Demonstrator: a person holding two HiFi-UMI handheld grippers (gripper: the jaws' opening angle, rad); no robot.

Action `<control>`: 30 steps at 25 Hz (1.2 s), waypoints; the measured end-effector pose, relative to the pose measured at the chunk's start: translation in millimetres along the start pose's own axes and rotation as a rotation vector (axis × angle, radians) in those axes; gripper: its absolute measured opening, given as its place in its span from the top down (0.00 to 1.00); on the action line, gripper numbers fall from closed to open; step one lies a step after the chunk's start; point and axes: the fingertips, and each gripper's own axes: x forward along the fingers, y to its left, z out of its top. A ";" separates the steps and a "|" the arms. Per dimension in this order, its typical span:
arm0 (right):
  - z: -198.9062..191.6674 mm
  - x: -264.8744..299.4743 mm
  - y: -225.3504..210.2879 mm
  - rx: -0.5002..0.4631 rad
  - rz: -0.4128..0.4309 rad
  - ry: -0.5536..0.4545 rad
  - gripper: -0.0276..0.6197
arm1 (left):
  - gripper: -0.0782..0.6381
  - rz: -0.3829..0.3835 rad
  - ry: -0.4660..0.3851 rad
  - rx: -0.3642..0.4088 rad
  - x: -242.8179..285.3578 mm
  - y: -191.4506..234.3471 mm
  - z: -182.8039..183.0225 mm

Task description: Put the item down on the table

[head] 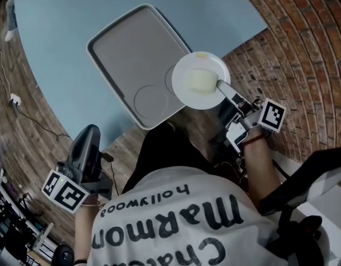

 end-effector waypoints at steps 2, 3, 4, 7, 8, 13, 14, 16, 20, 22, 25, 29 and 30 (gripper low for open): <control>1.0 1.6 2.2 -0.035 -0.013 0.012 0.88 | 0.84 -0.008 0.006 -0.003 4.5 -0.8 -0.7; 1.7 2.4 3.3 -0.051 -0.018 0.014 0.88 | 0.84 -0.012 0.011 -0.004 6.5 -1.0 -1.4; 2.2 3.4 4.6 -0.067 -0.023 0.015 0.88 | 0.84 -0.015 0.017 -0.004 8.2 -0.8 -2.1; 4.2 5.3 8.7 -0.138 -0.049 0.019 0.89 | 0.84 -0.018 0.024 -0.009 12.6 0.2 -3.2; 5.1 5.5 9.3 -0.174 -0.066 0.023 0.88 | 0.84 -0.020 0.025 -0.010 14.0 -0.5 -3.8; 9.1 3.4 -1.0 -0.420 -0.224 0.045 0.88 | 0.84 -0.019 0.023 0.003 15.1 -2.0 -5.0; 9.2 5.5 -0.1 -0.454 -0.236 0.042 0.88 | 0.84 -0.015 0.021 0.001 13.0 0.1 -4.0; 7.8 12.0 4.2 -0.516 -0.251 0.043 0.88 | 0.84 -0.007 0.019 -0.006 7.3 5.5 -3.1; 4.6 20.4 7.3 -0.584 -0.274 0.060 0.88 | 0.84 0.006 0.014 -0.027 -1.1 13.1 -6.5; 3.8 23.0 8.5 -0.590 -0.276 0.065 0.88 | 0.84 0.009 0.012 -0.034 -3.1 14.8 -7.6; 2.4 24.4 8.5 -0.591 -0.292 0.077 0.88 | 0.84 0.007 0.009 -0.041 -3.2 14.8 -7.3; -3.4 30.6 5.5 -0.583 -0.299 0.116 0.88 | 0.84 0.002 0.011 -0.043 -0.9 15.9 -6.0; -6.1 33.1 5.4 -0.587 -0.297 0.128 0.87 | 0.84 0.004 0.012 -0.045 -0.6 16.8 -6.0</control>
